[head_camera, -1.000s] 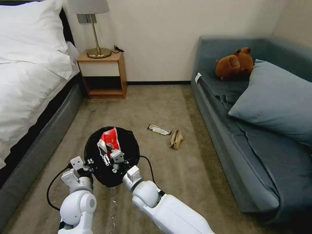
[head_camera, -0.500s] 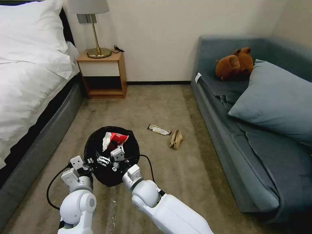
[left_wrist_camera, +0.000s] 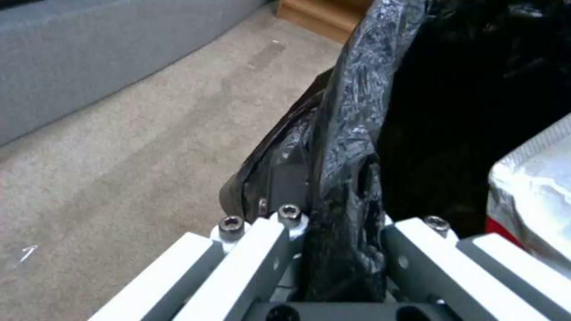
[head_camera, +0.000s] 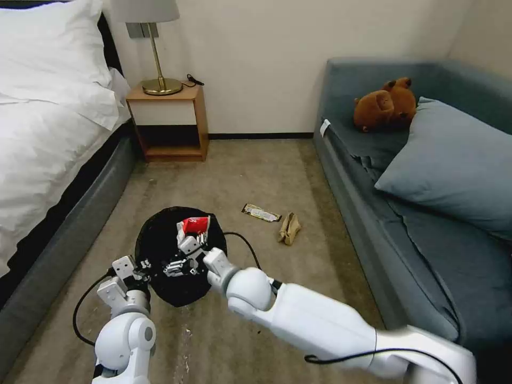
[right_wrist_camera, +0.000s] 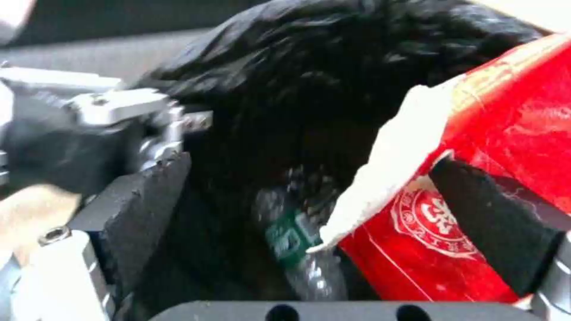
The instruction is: Pick up the trash bin, then pick up the garbage on the floor and place it into the trash bin.
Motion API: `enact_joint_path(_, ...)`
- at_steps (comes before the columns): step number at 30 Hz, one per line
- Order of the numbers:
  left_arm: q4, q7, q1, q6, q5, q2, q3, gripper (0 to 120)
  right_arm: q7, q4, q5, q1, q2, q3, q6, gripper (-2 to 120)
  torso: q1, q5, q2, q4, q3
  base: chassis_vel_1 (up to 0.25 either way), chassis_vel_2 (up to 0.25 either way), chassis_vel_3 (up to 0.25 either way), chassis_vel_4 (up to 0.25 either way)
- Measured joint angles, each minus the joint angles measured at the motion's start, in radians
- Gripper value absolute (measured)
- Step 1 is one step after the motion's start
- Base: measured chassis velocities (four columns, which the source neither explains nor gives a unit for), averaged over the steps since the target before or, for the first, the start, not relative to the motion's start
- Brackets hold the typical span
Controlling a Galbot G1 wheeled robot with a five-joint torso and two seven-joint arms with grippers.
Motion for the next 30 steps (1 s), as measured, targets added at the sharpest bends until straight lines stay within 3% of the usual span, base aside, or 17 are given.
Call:
enact_joint_path(1, 0.000, 0.000, 0.000, 0.000, 0.000, 0.000, 0.000, 1, 0.000, 0.000, 0.000, 0.000, 0.000, 0.000, 0.000, 100, 0.000, 0.0000, 0.000, 0.0000, 0.000, 0.000, 0.000, 0.000, 0.000)
enact_joint_path(3, 0.006, 0.000, -0.006, 0.002, 0.011, 0.001, 0.001, 1, 0.026, 0.023, 0.077, 0.062, 0.000, -0.036, -0.098, 100, 0.000, -0.0001, 0.000, 0.0001, 0.000, 0.000, 0.000, 0.000, 0.000)
enact_joint_path(4, 0.006, 0.000, -0.006, 0.002, 0.011, 0.001, 0.001, 1, 0.026, 0.023, 0.077, 0.062, 0.000, -0.036, -0.098, 100, 0.000, -0.0001, 0.000, 0.0001, 0.000, 0.000, 0.000, 0.000, 0.000)
enact_joint_path(10, 0.021, 0.004, -0.017, 0.002, 0.027, -0.002, 0.006, 1, 0.096, 0.026, 0.251, 0.179, 0.024, -0.067, -0.289, 100, 0.000, -0.0001, 0.000, -0.0001, 0.000, 0.000, 0.000, 0.000, 0.000)
enact_joint_path(13, 0.027, 0.005, -0.020, 0.002, 0.034, -0.006, 0.007, 1, 0.117, 0.020, 0.302, 0.230, 0.030, -0.096, -0.321, 100, 0.000, -0.0002, 0.000, 0.0000, 0.000, 0.000, 0.000, 0.000, 0.000)
enact_joint_path(22, 0.037, 0.007, -0.030, 0.001, 0.035, -0.012, 0.010, 1, 0.030, -0.012, 0.308, 0.329, 0.029, -0.157, -0.325, 100, 0.000, -0.0002, 0.000, 0.0000, 0.000, 0.000, 0.000, 0.000, 0.000)
enact_joint_path(27, 0.047, 0.007, -0.038, -0.001, 0.035, -0.012, 0.009, 1, 0.052, -0.007, 0.306, 0.322, 0.029, -0.118, -0.319, 100, 0.000, -0.0001, 0.000, 0.0001, 0.000, 0.000, 0.000, 0.000, 0.000)
enact_joint_path(30, 0.058, 0.010, -0.045, -0.002, 0.038, -0.010, 0.008, 1, 0.108, -0.006, 0.286, 0.283, 0.029, -0.053, -0.250, 100, 0.000, -0.0001, 0.000, 0.0001, 0.000, 0.000, 0.000, 0.000, 0.000)
